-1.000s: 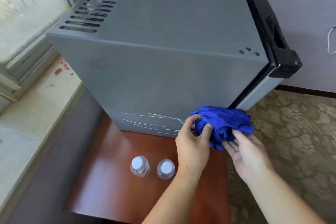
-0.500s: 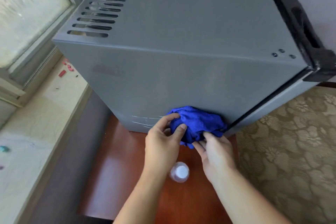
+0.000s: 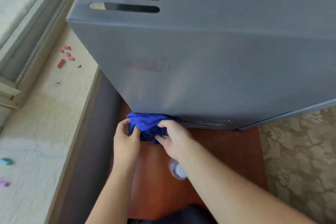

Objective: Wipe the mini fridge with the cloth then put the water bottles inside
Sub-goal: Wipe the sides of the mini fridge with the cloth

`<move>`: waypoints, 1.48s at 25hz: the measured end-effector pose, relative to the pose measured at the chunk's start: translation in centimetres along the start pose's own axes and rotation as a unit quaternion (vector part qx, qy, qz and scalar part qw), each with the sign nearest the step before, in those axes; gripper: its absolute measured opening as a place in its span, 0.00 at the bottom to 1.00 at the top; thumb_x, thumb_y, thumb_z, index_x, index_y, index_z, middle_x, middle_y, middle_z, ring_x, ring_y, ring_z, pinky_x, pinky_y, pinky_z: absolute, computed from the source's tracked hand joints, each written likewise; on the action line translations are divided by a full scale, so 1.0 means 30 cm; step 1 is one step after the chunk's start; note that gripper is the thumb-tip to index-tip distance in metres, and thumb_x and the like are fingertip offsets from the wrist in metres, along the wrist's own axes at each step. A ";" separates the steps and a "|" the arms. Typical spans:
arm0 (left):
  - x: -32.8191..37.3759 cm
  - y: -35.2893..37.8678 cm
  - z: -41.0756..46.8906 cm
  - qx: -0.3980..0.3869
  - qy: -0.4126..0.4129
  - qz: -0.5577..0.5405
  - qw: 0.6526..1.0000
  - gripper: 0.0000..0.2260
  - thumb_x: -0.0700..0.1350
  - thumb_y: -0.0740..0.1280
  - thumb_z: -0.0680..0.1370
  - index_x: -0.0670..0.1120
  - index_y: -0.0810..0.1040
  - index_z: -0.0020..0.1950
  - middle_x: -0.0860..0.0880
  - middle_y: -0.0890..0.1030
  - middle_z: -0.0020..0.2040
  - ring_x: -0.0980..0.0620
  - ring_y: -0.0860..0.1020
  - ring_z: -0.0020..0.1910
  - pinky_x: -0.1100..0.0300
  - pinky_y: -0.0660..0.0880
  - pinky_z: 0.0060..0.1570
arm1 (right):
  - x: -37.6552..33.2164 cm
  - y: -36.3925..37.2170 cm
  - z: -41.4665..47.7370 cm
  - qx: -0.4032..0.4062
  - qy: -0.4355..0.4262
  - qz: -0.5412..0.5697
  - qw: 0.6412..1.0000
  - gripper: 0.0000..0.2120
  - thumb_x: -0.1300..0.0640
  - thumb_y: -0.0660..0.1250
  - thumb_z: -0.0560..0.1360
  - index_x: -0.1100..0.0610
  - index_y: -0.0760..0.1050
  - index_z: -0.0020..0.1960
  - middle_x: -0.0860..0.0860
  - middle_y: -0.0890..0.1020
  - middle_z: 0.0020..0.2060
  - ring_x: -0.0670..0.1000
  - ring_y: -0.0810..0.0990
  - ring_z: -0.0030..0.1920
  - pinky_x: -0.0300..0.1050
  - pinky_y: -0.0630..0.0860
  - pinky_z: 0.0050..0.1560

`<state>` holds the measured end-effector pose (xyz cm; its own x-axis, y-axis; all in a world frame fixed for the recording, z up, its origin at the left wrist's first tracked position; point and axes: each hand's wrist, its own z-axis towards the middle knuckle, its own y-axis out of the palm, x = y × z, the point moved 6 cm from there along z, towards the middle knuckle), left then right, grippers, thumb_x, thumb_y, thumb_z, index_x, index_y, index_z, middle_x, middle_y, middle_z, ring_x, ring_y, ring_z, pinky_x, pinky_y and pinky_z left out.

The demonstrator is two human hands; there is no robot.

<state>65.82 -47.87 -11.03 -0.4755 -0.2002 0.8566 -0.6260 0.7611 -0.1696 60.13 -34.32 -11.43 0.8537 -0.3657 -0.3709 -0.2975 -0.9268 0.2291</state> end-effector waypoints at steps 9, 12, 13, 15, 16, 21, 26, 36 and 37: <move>-0.123 0.262 0.005 -0.046 -0.127 -0.009 0.991 0.15 0.40 0.61 0.68 0.40 0.82 0.51 0.36 0.88 0.49 0.31 0.85 0.55 0.30 0.81 0.54 | -0.117 -0.249 0.038 0.079 0.008 0.046 0.996 0.05 0.72 0.65 0.75 0.66 0.77 0.47 0.64 0.79 0.52 0.60 0.80 0.50 0.45 0.81 0.39; -0.080 0.416 -0.093 -0.105 -0.137 -0.018 0.985 0.18 0.38 0.59 0.64 0.33 0.80 0.48 0.31 0.86 0.50 0.32 0.85 0.50 0.27 0.78 0.55 | -0.217 -0.393 0.004 0.092 0.000 0.075 0.993 0.07 0.73 0.63 0.78 0.66 0.75 0.43 0.61 0.78 0.44 0.56 0.77 0.43 0.50 0.80 0.54; -0.063 0.472 -0.129 -0.129 -0.138 -0.017 0.982 0.17 0.38 0.59 0.64 0.32 0.80 0.47 0.32 0.85 0.48 0.36 0.84 0.46 0.28 0.78 0.55 | -0.247 -0.445 -0.007 0.096 -0.005 0.080 0.992 0.08 0.72 0.62 0.79 0.66 0.75 0.43 0.60 0.77 0.42 0.56 0.77 0.44 0.51 0.78 0.59; -0.035 0.575 -0.205 -0.165 -0.135 0.004 0.977 0.14 0.39 0.60 0.65 0.33 0.80 0.43 0.33 0.85 0.45 0.42 0.80 0.43 0.31 0.80 0.52 | -0.306 -0.548 -0.028 0.101 -0.012 0.089 0.991 0.08 0.71 0.61 0.80 0.66 0.74 0.43 0.59 0.77 0.42 0.54 0.78 0.45 0.52 0.75 0.67; -0.033 0.636 -0.241 -0.179 -0.140 0.011 0.974 0.10 0.38 0.61 0.66 0.35 0.79 0.40 0.35 0.84 0.43 0.44 0.79 0.42 0.35 0.81 0.48 | -0.337 -0.599 -0.036 0.108 -0.018 0.097 0.989 0.08 0.71 0.61 0.80 0.66 0.75 0.44 0.59 0.77 0.42 0.53 0.77 0.45 0.53 0.73 0.69; -0.085 0.919 -0.365 -0.237 -0.183 0.023 0.954 0.19 0.38 0.57 0.65 0.33 0.81 0.50 0.29 0.85 0.53 0.34 0.85 0.50 0.40 0.84 0.52 | -0.477 -0.834 -0.020 0.154 -0.061 0.107 0.980 0.16 0.69 0.59 0.82 0.65 0.73 0.68 0.59 0.74 0.59 0.57 0.72 0.69 0.54 0.70 0.73; -0.076 0.980 -0.383 -0.275 -0.237 0.087 0.928 0.12 0.34 0.57 0.83 0.43 0.73 0.42 0.38 0.81 0.63 0.46 0.80 0.48 0.59 0.80 0.35 | -0.490 -0.905 0.043 0.150 -0.064 0.106 0.981 0.12 0.68 0.61 0.80 0.61 0.75 0.62 0.60 0.75 0.67 0.55 0.77 0.58 0.48 0.76 0.66; 0.038 0.663 -0.204 -0.394 -0.125 0.389 0.823 0.18 0.46 0.62 0.85 0.43 0.72 0.73 0.43 0.80 0.68 0.46 0.81 0.66 0.50 0.80 0.65 | -0.286 -0.664 0.189 0.124 -0.012 0.109 0.986 0.15 0.70 0.53 0.79 0.61 0.76 0.55 0.58 0.79 0.52 0.52 0.79 0.43 0.46 0.75 0.57; 0.044 0.604 -0.172 -0.399 -0.124 0.411 0.811 0.17 0.45 0.62 0.84 0.44 0.72 0.73 0.43 0.80 0.68 0.46 0.81 0.66 0.49 0.80 0.65 | -0.263 -0.610 0.196 0.103 -0.003 0.089 0.991 0.15 0.70 0.52 0.79 0.61 0.76 0.53 0.58 0.80 0.49 0.54 0.80 0.46 0.48 0.75 0.59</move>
<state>57.03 -31.18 -10.45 -0.7015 0.5331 0.4730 0.5160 0.8377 -0.1789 56.33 -14.97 -18.01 0.7779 -0.5248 -0.3457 -0.5245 -0.8452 0.1029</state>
